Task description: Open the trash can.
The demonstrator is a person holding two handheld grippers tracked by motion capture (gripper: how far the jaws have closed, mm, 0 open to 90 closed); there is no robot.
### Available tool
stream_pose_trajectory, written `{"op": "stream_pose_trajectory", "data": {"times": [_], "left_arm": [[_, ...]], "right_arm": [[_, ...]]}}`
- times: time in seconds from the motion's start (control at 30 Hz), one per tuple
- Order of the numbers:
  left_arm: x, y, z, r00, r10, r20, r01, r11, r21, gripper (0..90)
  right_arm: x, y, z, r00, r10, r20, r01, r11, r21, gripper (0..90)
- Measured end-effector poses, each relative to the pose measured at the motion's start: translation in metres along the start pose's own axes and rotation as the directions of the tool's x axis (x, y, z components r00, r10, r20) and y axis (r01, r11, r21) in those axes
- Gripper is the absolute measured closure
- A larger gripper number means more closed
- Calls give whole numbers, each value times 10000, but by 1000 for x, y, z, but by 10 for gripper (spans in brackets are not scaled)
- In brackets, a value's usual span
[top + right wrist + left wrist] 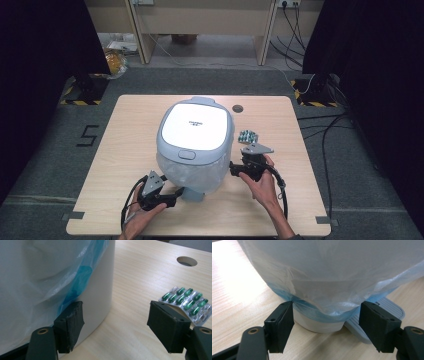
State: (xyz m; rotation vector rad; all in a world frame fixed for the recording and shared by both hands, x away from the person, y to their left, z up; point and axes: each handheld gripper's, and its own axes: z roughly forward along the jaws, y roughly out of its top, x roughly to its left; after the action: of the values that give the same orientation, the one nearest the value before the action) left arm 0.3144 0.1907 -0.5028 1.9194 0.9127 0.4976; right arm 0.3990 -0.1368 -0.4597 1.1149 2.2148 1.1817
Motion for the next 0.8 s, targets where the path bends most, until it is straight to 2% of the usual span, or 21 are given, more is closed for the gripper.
{"op": "stream_pose_trajectory", "data": {"times": [0.07,0.2,0.43,0.6,0.67,0.8], "left_arm": [[0,1,1,10000,12,-44,-12,10000,10,273],[0,3,4,10000,29,-11,-29,10000,5,271],[1,6,9,10000,28,-49,-28,10000,-24,271],[3,9,13,10000,-30,-50,29,10000,-74,261],[3,9,14,10000,-25,-63,24,10000,-68,258],[4,9,13,10000,-56,12,56,9999,-148,261]], "right_arm": [[-4,2,4,9998,171,-121,-171,9999,-10,296],[-11,9,11,9999,-74,-112,75,9999,89,301],[-22,16,22,9994,89,-337,-86,9999,98,332],[-29,15,29,9957,674,-638,-682,9976,-99,342],[-30,15,30,9949,760,-670,-770,9969,-138,343],[-32,21,33,9970,506,-594,-506,9987,17,337]]}}
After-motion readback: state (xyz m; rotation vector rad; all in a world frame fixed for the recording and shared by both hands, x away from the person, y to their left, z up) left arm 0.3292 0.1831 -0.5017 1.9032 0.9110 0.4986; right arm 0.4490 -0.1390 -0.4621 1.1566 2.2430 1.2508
